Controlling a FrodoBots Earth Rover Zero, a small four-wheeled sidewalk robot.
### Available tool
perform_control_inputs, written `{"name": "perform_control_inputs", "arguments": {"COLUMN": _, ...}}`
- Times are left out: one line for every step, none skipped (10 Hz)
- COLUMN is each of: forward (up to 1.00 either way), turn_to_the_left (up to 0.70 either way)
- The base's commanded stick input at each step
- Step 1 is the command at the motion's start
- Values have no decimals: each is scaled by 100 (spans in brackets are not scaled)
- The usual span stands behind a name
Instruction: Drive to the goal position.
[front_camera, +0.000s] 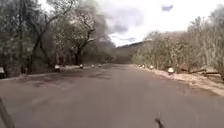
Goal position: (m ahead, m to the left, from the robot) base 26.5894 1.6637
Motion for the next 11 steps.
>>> {"name": "perform_control_inputs", "arguments": {"forward": 100, "turn_to_the_left": 0}}
{"name": "perform_control_inputs", "arguments": {"forward": 100, "turn_to_the_left": 0}}
{"name": "perform_control_inputs", "arguments": {"forward": 100, "turn_to_the_left": 0}}
{"name": "perform_control_inputs", "arguments": {"forward": 100, "turn_to_the_left": 0}}
{"name": "perform_control_inputs", "arguments": {"forward": 100, "turn_to_the_left": 0}}
{"name": "perform_control_inputs", "arguments": {"forward": 100, "turn_to_the_left": 0}}
{"name": "perform_control_inputs", "arguments": {"forward": 100, "turn_to_the_left": 0}}
{"name": "perform_control_inputs", "arguments": {"forward": 100, "turn_to_the_left": 0}}
{"name": "perform_control_inputs", "arguments": {"forward": 100, "turn_to_the_left": 0}}
{"name": "perform_control_inputs", "arguments": {"forward": 100, "turn_to_the_left": 0}}
{"name": "perform_control_inputs", "arguments": {"forward": 100, "turn_to_the_left": 0}}
